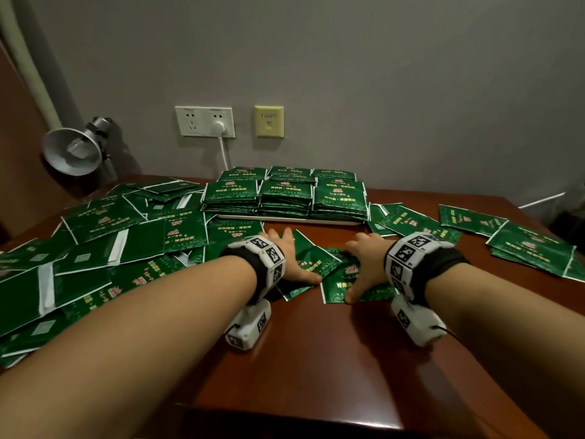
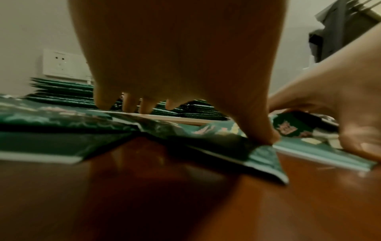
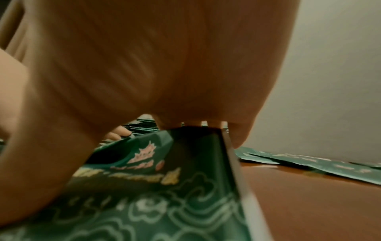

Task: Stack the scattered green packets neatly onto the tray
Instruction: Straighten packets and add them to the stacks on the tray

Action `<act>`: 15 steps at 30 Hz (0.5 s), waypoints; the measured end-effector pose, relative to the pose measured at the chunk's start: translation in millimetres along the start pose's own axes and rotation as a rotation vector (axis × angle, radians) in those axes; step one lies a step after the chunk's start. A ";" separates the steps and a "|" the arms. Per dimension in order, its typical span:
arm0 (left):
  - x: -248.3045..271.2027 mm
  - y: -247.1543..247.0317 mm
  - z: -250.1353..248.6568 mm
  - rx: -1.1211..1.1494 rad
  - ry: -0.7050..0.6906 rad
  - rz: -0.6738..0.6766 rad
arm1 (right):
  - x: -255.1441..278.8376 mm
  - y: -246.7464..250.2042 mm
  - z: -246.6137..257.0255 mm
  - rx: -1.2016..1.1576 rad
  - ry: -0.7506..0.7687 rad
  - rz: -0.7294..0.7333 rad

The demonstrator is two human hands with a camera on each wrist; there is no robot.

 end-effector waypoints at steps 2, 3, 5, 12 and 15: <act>-1.1 -3.0 -1.2 0.016 -0.029 0.039 | 3.5 1.4 1.3 -0.034 0.015 -0.010; -1.3 -3.1 -1.3 0.021 -0.041 0.045 | 6.1 2.9 1.2 -0.030 0.012 -0.021; 1.8 -1.0 -1.6 0.019 -0.061 0.038 | 11.6 7.1 -0.5 0.029 -0.016 -0.042; 21.7 10.0 5.1 -0.024 -0.258 -0.094 | 34.2 22.7 -28.1 -0.003 -0.136 -0.122; 33.8 18.7 8.4 -0.082 -0.306 -0.184 | 43.8 32.7 -29.4 -0.125 -0.098 -0.193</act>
Point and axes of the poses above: each hand's wrist, its own x-axis away from the middle knuckle, its own y-axis out of the back of the hand, z = x × y, the point moved 8 cm from there along -x, towards the middle knuckle, and after that the axes turned 15 degrees about z, right-handed, at the moved point
